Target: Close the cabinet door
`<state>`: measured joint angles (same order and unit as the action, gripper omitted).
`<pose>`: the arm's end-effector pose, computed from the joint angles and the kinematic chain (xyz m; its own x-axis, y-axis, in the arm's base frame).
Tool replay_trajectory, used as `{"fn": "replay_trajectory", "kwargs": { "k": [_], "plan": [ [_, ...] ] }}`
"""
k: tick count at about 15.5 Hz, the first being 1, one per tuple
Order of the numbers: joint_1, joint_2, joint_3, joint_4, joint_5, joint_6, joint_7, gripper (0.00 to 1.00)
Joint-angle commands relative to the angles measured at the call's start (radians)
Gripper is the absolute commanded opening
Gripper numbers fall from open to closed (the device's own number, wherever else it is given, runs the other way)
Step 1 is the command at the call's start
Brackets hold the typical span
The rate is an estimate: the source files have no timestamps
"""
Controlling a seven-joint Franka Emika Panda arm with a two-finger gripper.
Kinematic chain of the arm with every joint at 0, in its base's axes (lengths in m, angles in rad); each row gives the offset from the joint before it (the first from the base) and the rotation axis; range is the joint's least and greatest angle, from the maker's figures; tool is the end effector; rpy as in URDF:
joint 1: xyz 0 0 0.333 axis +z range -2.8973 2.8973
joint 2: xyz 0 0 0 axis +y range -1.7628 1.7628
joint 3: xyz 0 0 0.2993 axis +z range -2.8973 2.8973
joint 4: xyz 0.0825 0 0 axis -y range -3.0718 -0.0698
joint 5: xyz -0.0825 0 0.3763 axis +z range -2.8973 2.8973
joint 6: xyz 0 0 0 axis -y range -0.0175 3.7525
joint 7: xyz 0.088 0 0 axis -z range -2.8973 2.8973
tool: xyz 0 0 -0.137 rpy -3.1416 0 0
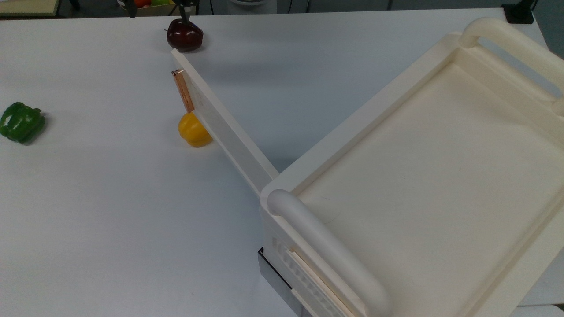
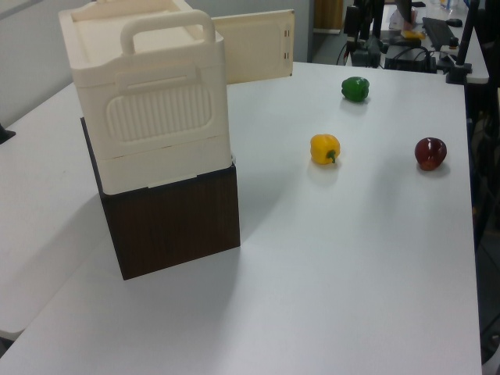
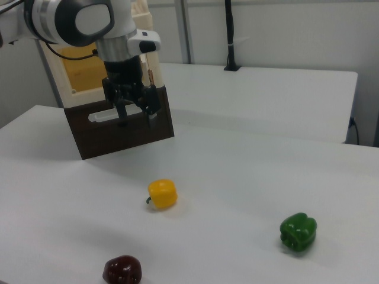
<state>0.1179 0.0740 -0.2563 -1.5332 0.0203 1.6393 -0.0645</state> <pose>0.5708 -0.0721 0.5613 0.9967 -0.0738 0.0345 -0.0739 -0.9973 0.0007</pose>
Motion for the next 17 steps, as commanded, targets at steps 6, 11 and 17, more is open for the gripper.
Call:
{"fn": "replay_trajectory", "kwargs": {
  "k": [6,11,17],
  "plan": [
    [0.019,-0.026,-0.024,-0.008,0.000,-0.041,0.014,1.00],
    [0.020,-0.022,-0.024,-0.010,0.030,-0.045,-0.002,1.00],
    [0.019,-0.025,-0.024,-0.010,0.032,-0.062,-0.067,0.01]
  ]
}}
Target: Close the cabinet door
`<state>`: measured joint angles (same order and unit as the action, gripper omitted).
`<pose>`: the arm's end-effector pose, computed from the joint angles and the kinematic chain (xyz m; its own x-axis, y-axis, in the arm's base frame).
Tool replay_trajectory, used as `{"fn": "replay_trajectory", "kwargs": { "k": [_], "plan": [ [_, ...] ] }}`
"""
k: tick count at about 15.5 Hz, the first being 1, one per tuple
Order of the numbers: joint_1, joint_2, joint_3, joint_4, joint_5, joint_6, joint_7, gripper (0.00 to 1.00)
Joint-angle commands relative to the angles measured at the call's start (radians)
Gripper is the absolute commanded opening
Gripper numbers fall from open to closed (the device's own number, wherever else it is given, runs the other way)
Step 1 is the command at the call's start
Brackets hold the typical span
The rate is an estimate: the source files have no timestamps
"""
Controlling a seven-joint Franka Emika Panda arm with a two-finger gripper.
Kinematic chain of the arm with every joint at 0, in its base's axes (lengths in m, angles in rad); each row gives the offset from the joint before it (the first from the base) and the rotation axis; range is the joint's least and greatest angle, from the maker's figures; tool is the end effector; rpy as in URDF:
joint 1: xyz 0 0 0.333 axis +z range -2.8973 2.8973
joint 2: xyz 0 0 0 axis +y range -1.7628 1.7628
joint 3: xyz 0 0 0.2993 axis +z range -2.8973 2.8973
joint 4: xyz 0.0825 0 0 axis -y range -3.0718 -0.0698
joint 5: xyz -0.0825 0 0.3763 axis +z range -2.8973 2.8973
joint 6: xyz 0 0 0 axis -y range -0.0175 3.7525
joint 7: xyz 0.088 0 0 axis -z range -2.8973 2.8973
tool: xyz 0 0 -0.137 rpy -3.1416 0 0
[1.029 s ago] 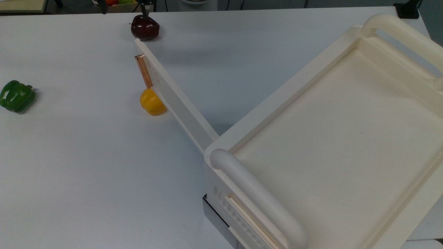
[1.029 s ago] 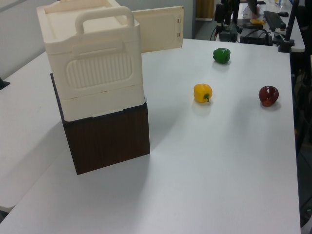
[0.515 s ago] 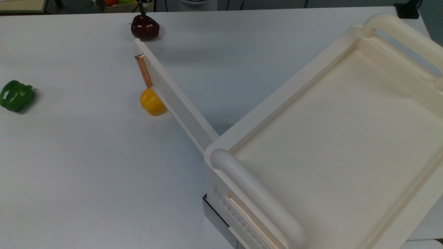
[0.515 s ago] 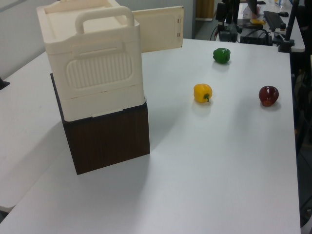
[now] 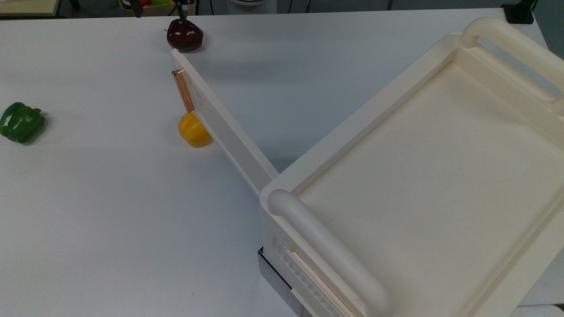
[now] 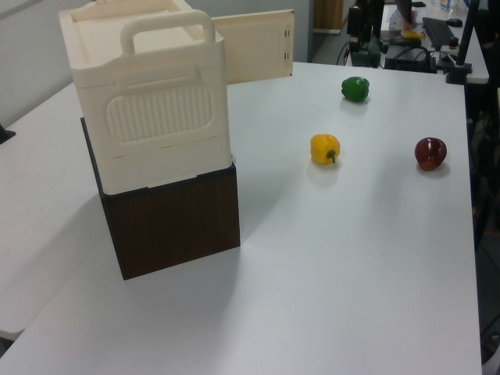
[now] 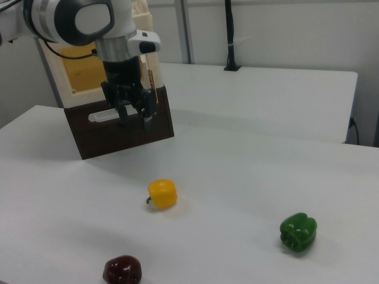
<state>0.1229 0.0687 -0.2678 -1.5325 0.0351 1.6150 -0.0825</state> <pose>0.5661 -0.0733 0.5625 0.9979 -0.0630 0.0176 -0.0627 -0.9979 -0.0155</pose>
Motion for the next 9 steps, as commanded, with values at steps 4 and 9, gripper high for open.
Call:
{"fn": "replay_trajectory", "kwargs": {
  "k": [4,9],
  "plan": [
    [0.014,-0.015,-0.014,-0.011,0.017,-0.024,-0.104,0.00],
    [0.006,0.002,-0.017,-0.011,0.028,0.009,-0.407,0.00]
  ]
}}
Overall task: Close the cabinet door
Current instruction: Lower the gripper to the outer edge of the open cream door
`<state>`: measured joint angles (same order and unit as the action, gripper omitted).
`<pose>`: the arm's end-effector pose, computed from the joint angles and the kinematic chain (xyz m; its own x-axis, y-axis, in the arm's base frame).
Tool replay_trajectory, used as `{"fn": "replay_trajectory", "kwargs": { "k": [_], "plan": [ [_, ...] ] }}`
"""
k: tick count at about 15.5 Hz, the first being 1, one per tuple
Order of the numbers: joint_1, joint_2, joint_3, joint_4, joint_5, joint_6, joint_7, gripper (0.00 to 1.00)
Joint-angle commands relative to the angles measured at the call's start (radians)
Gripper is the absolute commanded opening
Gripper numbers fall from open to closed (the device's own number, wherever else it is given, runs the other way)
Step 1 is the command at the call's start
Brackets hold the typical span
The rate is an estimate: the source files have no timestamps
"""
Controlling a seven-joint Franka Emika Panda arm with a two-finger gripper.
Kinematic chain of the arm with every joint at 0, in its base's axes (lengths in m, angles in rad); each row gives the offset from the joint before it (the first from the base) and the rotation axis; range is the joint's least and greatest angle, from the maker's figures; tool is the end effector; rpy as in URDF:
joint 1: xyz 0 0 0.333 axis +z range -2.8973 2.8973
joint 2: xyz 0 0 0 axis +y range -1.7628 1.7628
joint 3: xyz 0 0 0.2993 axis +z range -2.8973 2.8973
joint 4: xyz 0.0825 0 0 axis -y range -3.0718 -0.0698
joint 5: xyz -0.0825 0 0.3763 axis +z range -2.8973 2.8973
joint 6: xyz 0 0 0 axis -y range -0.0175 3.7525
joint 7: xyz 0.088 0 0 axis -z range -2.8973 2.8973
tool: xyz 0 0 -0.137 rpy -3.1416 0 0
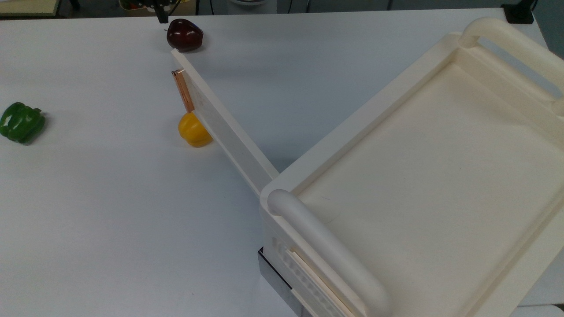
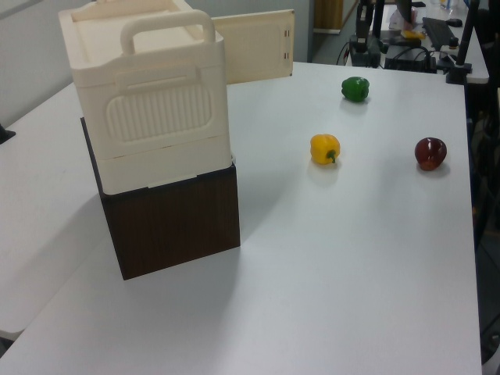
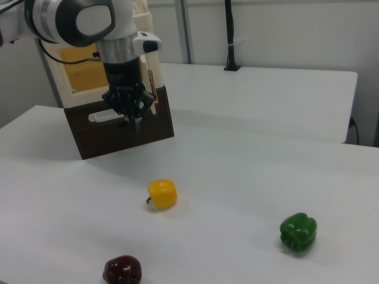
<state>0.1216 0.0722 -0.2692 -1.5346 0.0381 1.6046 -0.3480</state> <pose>0.5653 -0.0741 0.5587 0.9801 0.1984 0.0068 0.1985 -0.9799 -0.0176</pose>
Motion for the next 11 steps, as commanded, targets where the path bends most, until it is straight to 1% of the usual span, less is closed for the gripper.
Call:
{"fn": "replay_trajectory", "kwargs": {
  "k": [1,3,6,9,11],
  "plan": [
    [0.007,-0.002,-0.025,-0.009,0.025,0.049,-0.144,0.00],
    [0.007,0.006,-0.030,-0.010,0.025,0.130,-0.169,0.00],
    [0.007,0.033,-0.033,-0.010,0.026,0.250,-0.285,0.00],
    [0.009,0.063,-0.033,-0.012,0.034,0.400,-0.366,0.00],
    [0.007,0.087,-0.033,-0.013,0.106,0.532,-0.461,0.00]
  ]
}}
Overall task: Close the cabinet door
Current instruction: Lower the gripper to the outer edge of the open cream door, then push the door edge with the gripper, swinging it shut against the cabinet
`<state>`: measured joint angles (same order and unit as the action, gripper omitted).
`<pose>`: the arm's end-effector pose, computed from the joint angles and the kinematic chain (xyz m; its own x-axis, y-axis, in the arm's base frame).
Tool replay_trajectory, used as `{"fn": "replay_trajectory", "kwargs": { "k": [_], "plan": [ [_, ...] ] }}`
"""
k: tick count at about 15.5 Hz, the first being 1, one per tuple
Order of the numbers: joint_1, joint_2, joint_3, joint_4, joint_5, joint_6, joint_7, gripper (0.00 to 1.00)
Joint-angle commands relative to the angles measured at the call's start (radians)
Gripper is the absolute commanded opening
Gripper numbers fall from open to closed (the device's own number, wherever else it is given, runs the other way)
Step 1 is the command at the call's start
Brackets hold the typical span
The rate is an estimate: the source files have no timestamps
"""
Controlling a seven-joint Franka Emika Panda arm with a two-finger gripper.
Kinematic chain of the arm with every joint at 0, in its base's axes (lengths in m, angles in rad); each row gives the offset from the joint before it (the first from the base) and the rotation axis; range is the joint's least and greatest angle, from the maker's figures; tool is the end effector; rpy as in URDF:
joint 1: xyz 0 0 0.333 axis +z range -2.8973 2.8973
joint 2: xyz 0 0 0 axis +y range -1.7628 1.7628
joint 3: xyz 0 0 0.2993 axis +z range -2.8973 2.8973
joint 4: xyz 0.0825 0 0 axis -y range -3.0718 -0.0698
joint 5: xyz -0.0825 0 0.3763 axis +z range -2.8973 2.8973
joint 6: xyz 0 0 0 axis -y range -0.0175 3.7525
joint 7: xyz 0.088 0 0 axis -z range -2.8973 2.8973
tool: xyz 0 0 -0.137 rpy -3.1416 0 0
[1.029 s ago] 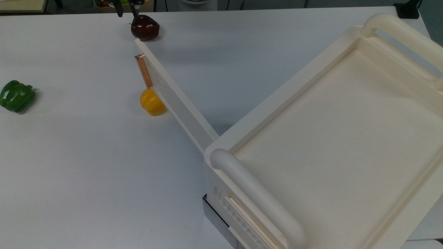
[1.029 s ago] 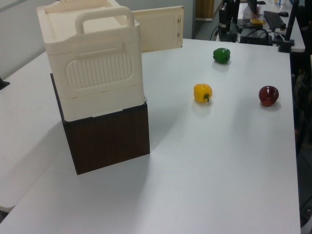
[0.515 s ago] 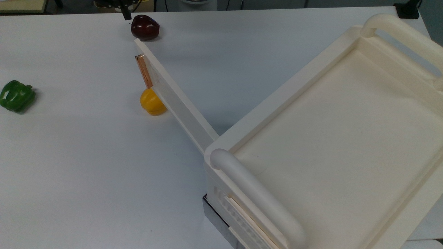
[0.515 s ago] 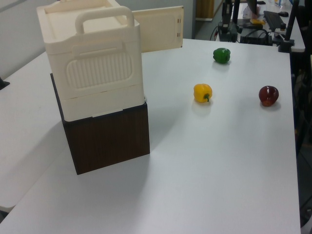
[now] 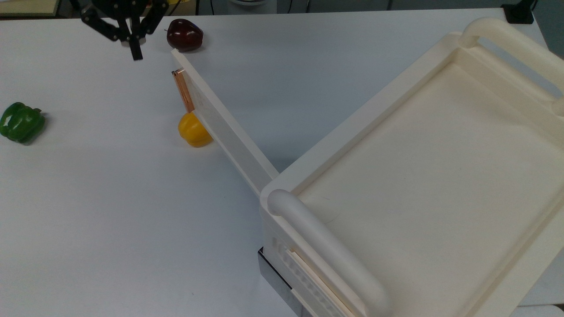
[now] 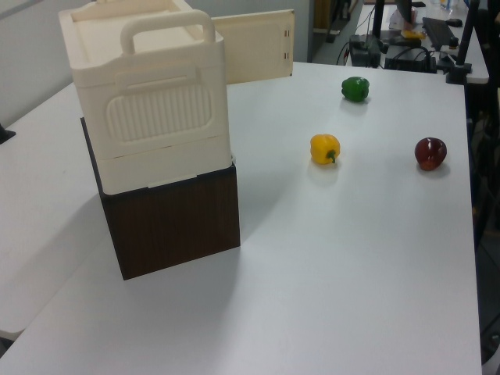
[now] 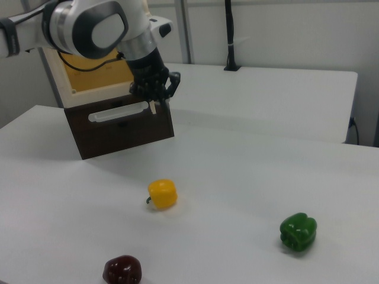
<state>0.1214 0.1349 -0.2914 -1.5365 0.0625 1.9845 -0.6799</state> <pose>0.6230 -0.0906 0.5629 0.8349 0.4860 0.2585 0.4531 -0.8734 0.1787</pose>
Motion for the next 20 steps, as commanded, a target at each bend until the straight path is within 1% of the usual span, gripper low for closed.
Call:
{"fn": "replay_trajectory", "kwargs": {
  "k": [1,3,4,6,8,11,18,20],
  "plan": [
    [0.007,0.037,-0.011,-0.011,0.123,0.216,-0.188,0.00],
    [0.009,0.048,-0.011,-0.016,0.181,0.298,-0.288,0.00],
    [0.011,0.061,-0.011,-0.014,0.197,0.316,-0.312,0.00],
    [0.015,0.072,-0.006,-0.011,0.203,0.339,-0.328,0.00],
    [0.023,0.080,0.003,-0.013,0.207,0.353,-0.320,0.00],
    [0.066,0.083,0.003,-0.016,0.243,0.353,-0.313,0.00],
    [0.129,0.063,0.017,-0.028,0.243,0.338,-0.274,0.00],
    [0.153,0.057,0.020,-0.045,0.243,0.338,-0.256,0.00]
  ]
}}
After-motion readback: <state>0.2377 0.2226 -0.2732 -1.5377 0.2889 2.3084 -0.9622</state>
